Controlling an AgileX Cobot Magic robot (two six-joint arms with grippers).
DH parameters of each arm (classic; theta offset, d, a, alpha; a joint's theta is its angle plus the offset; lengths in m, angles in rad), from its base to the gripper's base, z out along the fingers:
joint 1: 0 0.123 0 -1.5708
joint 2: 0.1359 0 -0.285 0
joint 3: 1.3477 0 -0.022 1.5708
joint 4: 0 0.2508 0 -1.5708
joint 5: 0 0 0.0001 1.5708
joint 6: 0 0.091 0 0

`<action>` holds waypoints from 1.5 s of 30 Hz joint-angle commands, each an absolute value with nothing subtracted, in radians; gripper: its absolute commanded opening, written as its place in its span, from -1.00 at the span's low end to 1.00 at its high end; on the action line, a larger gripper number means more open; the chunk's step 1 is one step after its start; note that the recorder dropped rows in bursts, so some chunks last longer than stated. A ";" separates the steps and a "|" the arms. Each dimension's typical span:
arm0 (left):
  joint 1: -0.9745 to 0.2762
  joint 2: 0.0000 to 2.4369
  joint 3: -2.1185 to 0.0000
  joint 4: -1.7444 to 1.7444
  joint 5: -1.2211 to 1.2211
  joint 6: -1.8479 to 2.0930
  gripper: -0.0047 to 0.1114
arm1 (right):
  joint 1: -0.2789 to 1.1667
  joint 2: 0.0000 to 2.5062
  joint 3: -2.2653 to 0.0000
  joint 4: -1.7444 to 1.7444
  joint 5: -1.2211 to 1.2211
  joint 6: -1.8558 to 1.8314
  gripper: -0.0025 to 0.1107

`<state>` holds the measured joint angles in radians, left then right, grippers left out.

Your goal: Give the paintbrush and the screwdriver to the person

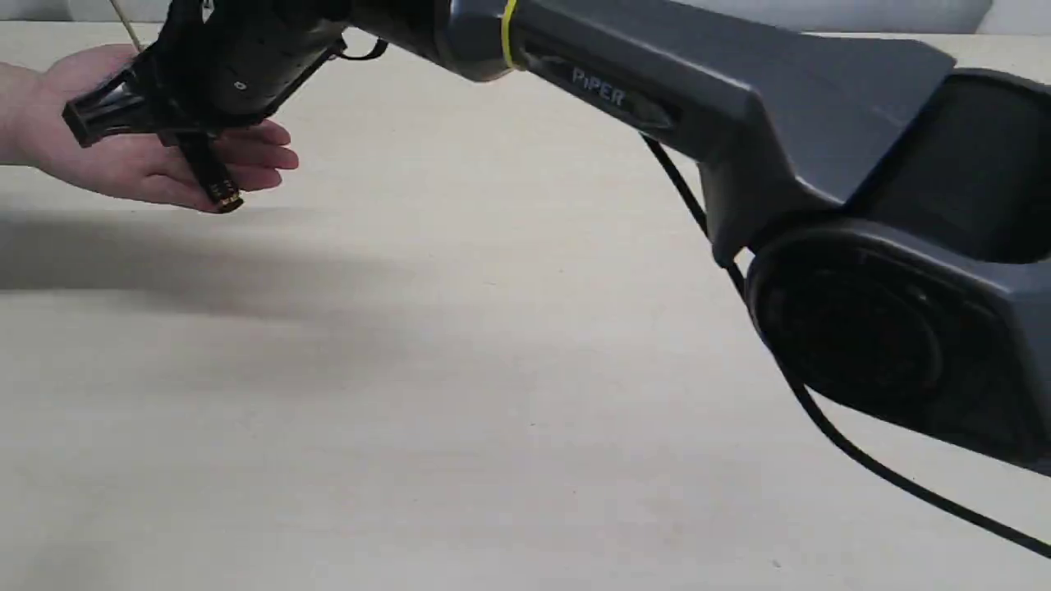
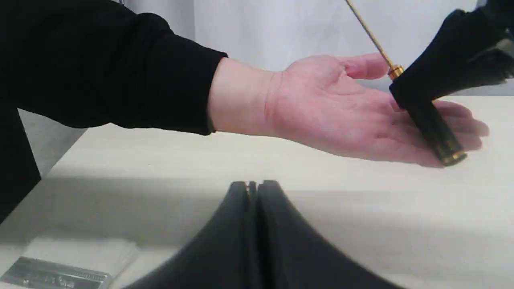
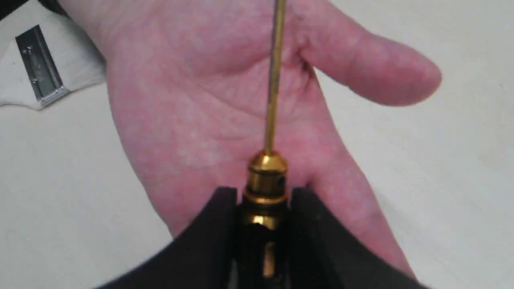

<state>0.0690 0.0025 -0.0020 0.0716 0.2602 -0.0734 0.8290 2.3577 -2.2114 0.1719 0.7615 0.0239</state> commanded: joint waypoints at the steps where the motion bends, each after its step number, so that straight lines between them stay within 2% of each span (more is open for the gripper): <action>1: 0.063 0.000 0.000 0.071 0.249 -0.075 -0.92 | 0.823 2.359 -2.220 0.163 0.743 -0.020 -0.53; 5: 0.063 0.000 0.000 0.071 0.249 -0.075 -0.92 | 0.823 2.347 -2.220 0.171 0.761 -0.022 -0.16; 8: 0.063 0.000 0.000 0.071 0.249 -0.075 -0.92 | 0.823 2.326 -2.220 0.168 0.798 -0.022 -0.11; 11: 0.063 0.000 0.000 0.068 0.252 -0.075 -0.92 | 0.823 2.287 -2.220 0.150 0.838 -0.022 -0.21; 13: 0.063 0.000 0.000 0.068 0.250 -0.075 -0.92 | 0.823 2.255 -2.220 0.133 0.855 -0.022 -0.38; 17: 0.063 0.000 0.000 0.068 0.250 -0.075 -0.92 | 0.816 2.184 -2.220 0.099 0.874 -0.022 -0.85; 18: 0.063 0.000 0.000 0.068 0.250 -0.075 -0.92 | 0.811 2.167 -2.220 0.092 0.879 -0.022 -0.87; 32: 0.063 0.000 0.000 0.068 0.250 -0.075 -0.92 | 0.753 1.905 -2.185 0.029 0.969 -0.046 -0.88; 38: 0.063 0.000 0.000 0.068 0.250 -0.075 -0.92 | 0.753 1.698 -1.994 -0.057 0.929 -0.046 -0.88; 42: 0.063 0.000 0.000 0.073 0.247 -0.075 -0.92 | 0.753 1.523 -1.787 -0.112 0.889 -0.031 -0.88; 45: 0.063 0.000 0.000 0.073 0.249 -0.075 -0.92 | 0.753 1.403 -1.623 -0.336 0.834 0.171 -0.88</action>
<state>0.0690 0.0025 -0.0020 0.0716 0.2602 -0.0734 0.7580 1.4563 -1.6828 -0.2309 0.8739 0.0793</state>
